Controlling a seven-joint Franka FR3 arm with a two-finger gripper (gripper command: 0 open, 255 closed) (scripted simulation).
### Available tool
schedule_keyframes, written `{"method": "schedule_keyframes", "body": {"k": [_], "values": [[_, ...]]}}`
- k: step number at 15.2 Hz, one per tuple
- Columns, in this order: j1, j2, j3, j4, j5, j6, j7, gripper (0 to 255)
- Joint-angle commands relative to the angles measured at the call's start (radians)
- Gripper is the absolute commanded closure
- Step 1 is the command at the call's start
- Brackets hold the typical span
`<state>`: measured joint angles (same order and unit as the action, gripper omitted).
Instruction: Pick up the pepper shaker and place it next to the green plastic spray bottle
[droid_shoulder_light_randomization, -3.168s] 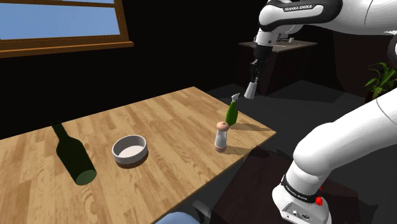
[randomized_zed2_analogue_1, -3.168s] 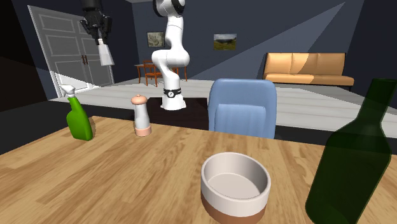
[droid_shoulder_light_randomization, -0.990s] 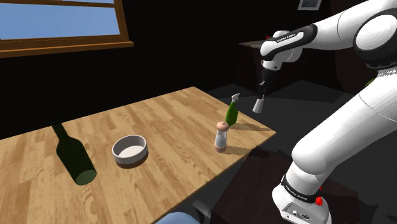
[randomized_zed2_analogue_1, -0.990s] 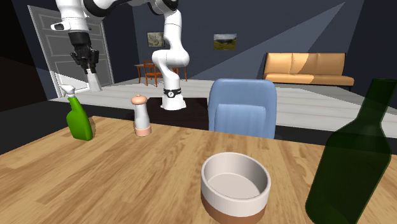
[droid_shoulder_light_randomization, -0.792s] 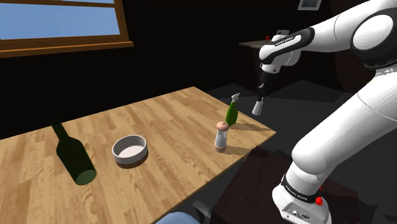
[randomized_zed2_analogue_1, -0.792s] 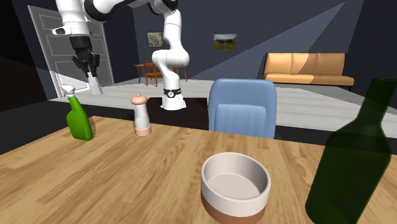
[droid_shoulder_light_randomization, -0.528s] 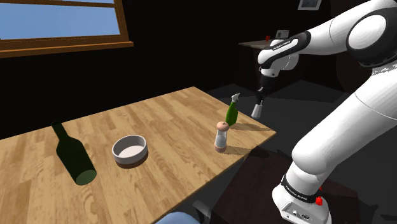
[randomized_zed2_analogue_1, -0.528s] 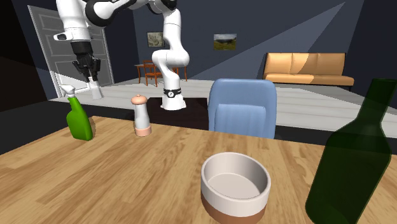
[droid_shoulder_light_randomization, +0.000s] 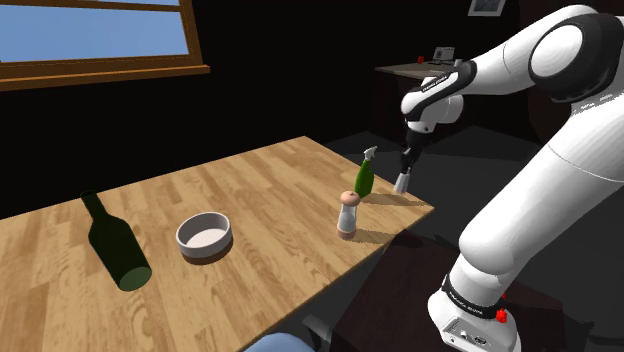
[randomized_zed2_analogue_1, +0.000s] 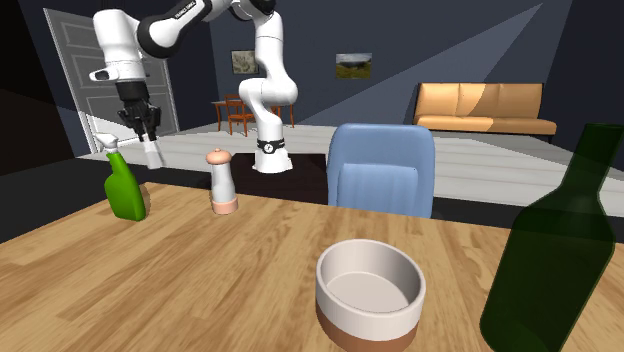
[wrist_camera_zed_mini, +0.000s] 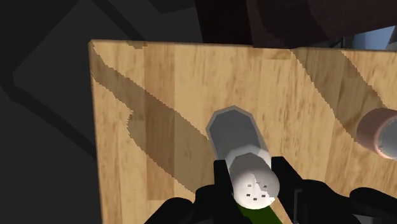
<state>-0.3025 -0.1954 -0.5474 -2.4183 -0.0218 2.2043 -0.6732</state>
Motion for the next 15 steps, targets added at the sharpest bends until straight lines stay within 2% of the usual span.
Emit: {"method": "schedule_keyframes", "body": {"k": [1,15], "values": [[0.003,0.018,-0.004,-0.013,0.01,0.029,-0.008,255],[0.024,0.182,-0.025,-0.075,0.139,0.228,-0.115,255]]}}
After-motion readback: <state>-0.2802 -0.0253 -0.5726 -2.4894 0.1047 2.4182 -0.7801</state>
